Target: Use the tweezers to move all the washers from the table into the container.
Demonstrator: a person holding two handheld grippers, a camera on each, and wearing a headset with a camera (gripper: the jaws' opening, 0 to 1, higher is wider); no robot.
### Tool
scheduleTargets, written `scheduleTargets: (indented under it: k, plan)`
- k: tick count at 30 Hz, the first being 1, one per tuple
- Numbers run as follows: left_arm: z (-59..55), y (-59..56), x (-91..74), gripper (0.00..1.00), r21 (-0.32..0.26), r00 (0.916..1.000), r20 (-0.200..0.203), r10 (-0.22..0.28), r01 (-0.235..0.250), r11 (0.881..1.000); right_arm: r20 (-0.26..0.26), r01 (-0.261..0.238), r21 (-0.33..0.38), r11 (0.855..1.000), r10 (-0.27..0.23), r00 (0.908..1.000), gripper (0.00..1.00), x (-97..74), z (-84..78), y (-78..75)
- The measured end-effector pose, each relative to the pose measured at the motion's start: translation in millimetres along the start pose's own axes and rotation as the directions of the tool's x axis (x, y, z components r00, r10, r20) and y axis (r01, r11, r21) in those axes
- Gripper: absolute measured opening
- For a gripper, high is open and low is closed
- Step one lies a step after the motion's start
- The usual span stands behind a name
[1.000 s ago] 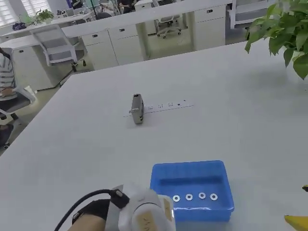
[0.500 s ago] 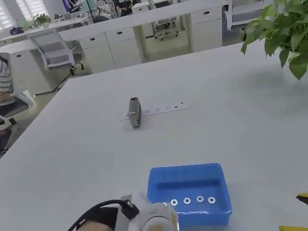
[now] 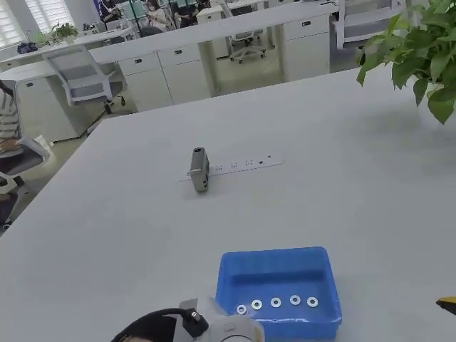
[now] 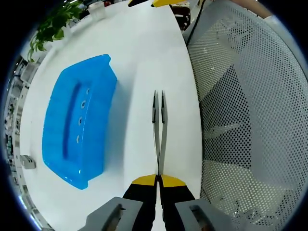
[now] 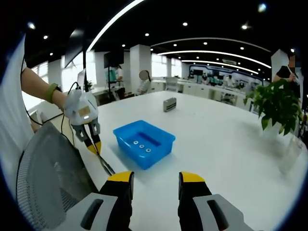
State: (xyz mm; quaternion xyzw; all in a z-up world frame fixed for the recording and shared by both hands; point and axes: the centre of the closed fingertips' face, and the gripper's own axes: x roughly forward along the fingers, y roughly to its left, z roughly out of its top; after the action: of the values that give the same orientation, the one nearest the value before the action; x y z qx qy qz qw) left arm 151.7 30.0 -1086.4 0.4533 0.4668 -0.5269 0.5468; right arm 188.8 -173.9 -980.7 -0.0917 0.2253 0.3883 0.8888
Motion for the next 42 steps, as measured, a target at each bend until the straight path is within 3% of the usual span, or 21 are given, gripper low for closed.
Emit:
scheduleTargets:
  k: [17, 25, 28, 29, 33, 35, 39, 41, 42]
  plan:
    - [-1.1, 0.6, -0.8, 0.00, -0.086, 0.9966, 0.073, 0.038, -0.032, 0.996, -0.013, 0.004, 0.017, 1.000, -0.004, 0.9999, 0.35, 0.6, -4.5, -1.5]
    - [-1.1, -2.1, -2.8, 0.03, -0.207, 0.9823, 0.178, 0.059, -0.021, 0.978, -0.030, 0.004, 0.014, 1.000, -0.004, 0.9995, 0.35, 1.6, -7.6, -0.9]
    - [0.0, -3.3, -3.0, 0.05, -0.278, 0.9693, 0.235, 0.073, -0.005, 0.961, -0.040, 0.000, 0.011, 1.000, 0.001, 0.9992, 0.35, 2.3, -8.9, 0.2]
    - [0.0, -3.5, -3.3, 0.06, -0.313, 0.9624, 0.259, 0.080, 0.005, 0.950, -0.044, -0.002, 0.010, 1.000, 0.002, 0.9990, 0.35, 2.6, -9.4, 0.7]
    - [1.0, -6.1, -4.7, 0.11, -0.383, 0.9424, 0.320, 0.097, 0.035, 0.923, -0.054, -0.013, 0.021, 1.000, 0.014, 0.9984, 0.35, 3.6, -10.9, 2.8]
    - [-0.6, -5.9, -5.1, 0.14, -0.408, 0.9370, 0.329, 0.116, 0.031, 0.912, -0.056, -0.016, 0.027, 1.000, 0.018, 0.9983, 0.35, 3.8, -11.0, 3.7]
    - [-6.9, -4.4, -8.1, 0.31, -0.452, 0.9298, 0.324, 0.175, -0.011, 0.892, -0.068, -0.019, 0.023, 1.000, 0.021, 0.9975, 0.35, 4.5, -12.5, 4.4]
    - [-10.7, -4.3, -13.3, 0.33, -0.483, 0.9201, 0.335, 0.203, -0.018, 0.876, -0.070, -0.021, 0.022, 1.000, 0.022, 0.9973, 0.35, 4.7, -13.1, 4.8]
    - [-11.7, -3.4, -18.1, 0.34, -0.510, 0.9094, 0.348, 0.228, -0.020, 0.860, -0.070, -0.020, 0.023, 1.000, 0.022, 0.9973, 0.36, 4.7, -13.1, 4.7]
